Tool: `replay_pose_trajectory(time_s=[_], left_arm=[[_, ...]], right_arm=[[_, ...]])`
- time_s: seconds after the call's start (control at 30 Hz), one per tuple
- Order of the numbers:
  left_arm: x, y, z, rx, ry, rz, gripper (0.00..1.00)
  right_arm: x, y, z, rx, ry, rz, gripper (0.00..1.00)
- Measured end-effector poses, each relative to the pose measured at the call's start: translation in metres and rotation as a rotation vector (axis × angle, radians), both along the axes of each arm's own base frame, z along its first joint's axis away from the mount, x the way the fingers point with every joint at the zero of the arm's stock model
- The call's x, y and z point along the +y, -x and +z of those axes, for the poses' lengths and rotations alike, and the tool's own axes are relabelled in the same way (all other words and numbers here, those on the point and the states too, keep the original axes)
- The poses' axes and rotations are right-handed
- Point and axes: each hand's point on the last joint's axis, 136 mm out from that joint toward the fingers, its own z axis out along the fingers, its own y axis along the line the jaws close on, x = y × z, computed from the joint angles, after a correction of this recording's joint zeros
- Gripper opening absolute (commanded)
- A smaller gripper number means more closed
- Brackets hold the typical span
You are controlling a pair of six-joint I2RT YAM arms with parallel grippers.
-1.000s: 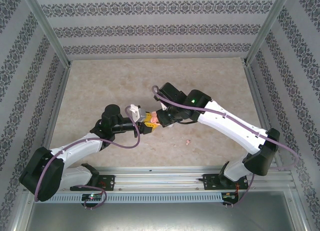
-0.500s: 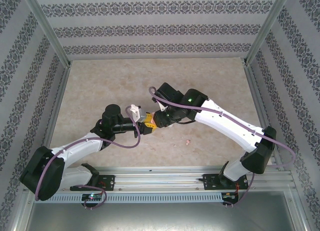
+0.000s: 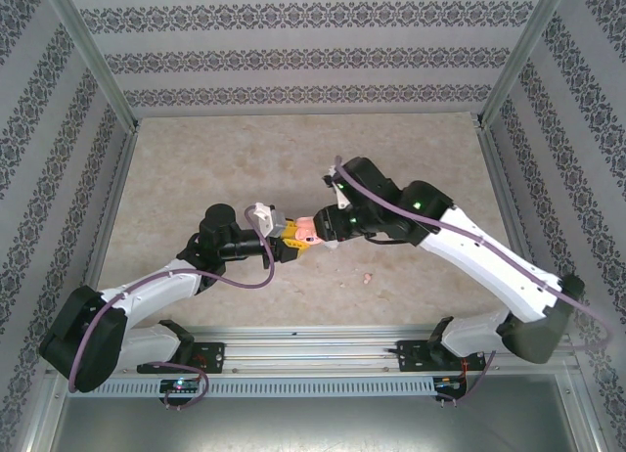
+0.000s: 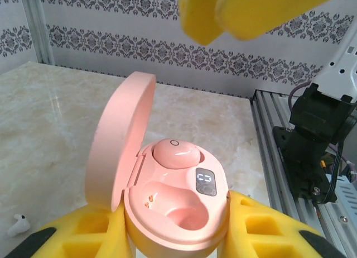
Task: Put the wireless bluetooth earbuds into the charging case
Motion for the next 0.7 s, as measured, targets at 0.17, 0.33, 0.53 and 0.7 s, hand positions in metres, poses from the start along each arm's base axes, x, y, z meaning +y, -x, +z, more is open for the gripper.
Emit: replay_pose_trajectory(time_s=[0.17,0.33,0.53,0.7], left_arm=[[-0.001,-0.003,0.003,0.018,0.021,0.008,0.13],[-0.001,-0.007,0.005,0.032,0.043,0.017,0.13],[0.000,-0.015,0.004,0.066,0.063,0.039,0.13],[0.000,-0.020,0.002,0.094,0.074,0.051,0.13]], right_arm=[[-0.020,0.004,-0.007,0.016,-0.051,-0.089,0.40],[-0.049,0.004,-0.022,0.046,-0.083,-0.231,0.39],[-0.095,0.008,-0.081,0.191,-0.069,-0.473,0.36],[-0.108,0.019,-0.138,0.331,-0.022,-0.567,0.34]])
